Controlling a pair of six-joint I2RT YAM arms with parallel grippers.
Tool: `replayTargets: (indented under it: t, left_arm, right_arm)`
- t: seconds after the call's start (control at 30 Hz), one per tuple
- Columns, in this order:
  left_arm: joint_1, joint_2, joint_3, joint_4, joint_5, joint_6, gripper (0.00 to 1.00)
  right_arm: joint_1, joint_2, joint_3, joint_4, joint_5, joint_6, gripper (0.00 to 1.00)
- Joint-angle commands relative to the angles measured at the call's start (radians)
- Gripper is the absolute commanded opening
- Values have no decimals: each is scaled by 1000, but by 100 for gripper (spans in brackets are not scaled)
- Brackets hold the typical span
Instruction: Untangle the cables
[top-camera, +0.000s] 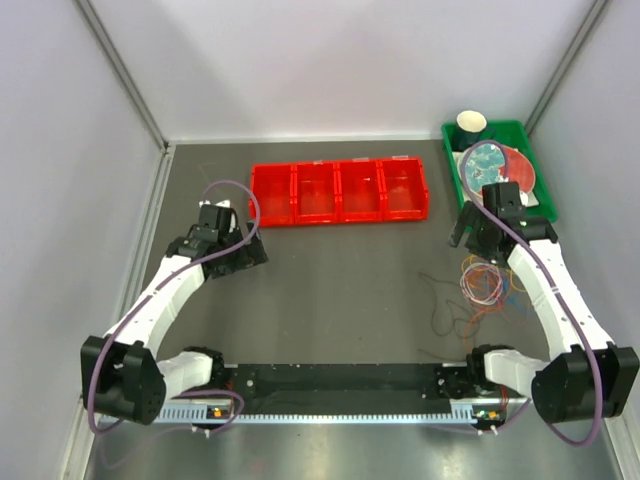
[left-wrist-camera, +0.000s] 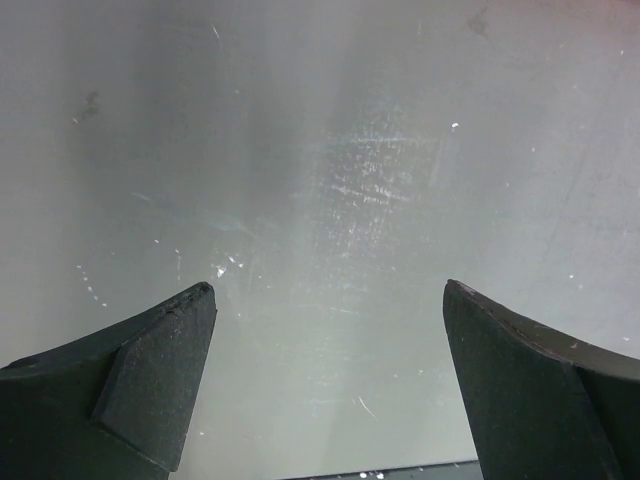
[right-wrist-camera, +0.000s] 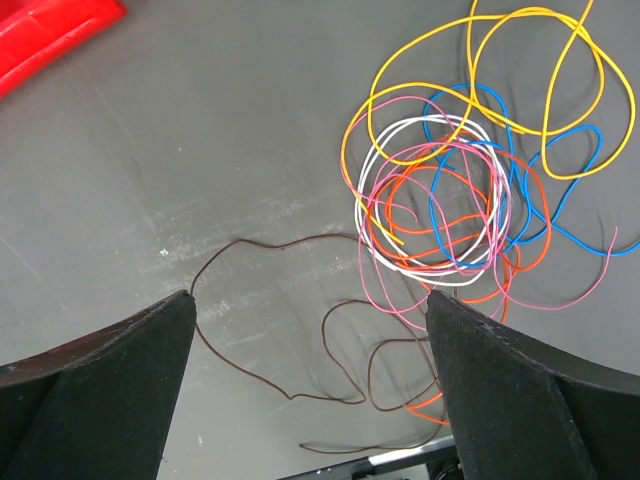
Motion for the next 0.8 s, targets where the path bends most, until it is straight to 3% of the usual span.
replayTargets:
  t: [0.0,0.3,0.6,0.77]
  left_arm:
    - [-38,-41,7,11,-107,-7,99]
    - [-69,-30,10,11,-52,-1,99]
    - [-148,-73,-25,70,65,25,98]
    - [-204,-64,-29,71,57,23,97]
  right_arm:
    - [-7,15,64,-10,-3,0,96]
    - [-7,0,77,-54,-7,12,96]
    - [-9,-77,-11,-120,35,69,95]
    - [-10,-111,-67,-153,89,121,93]
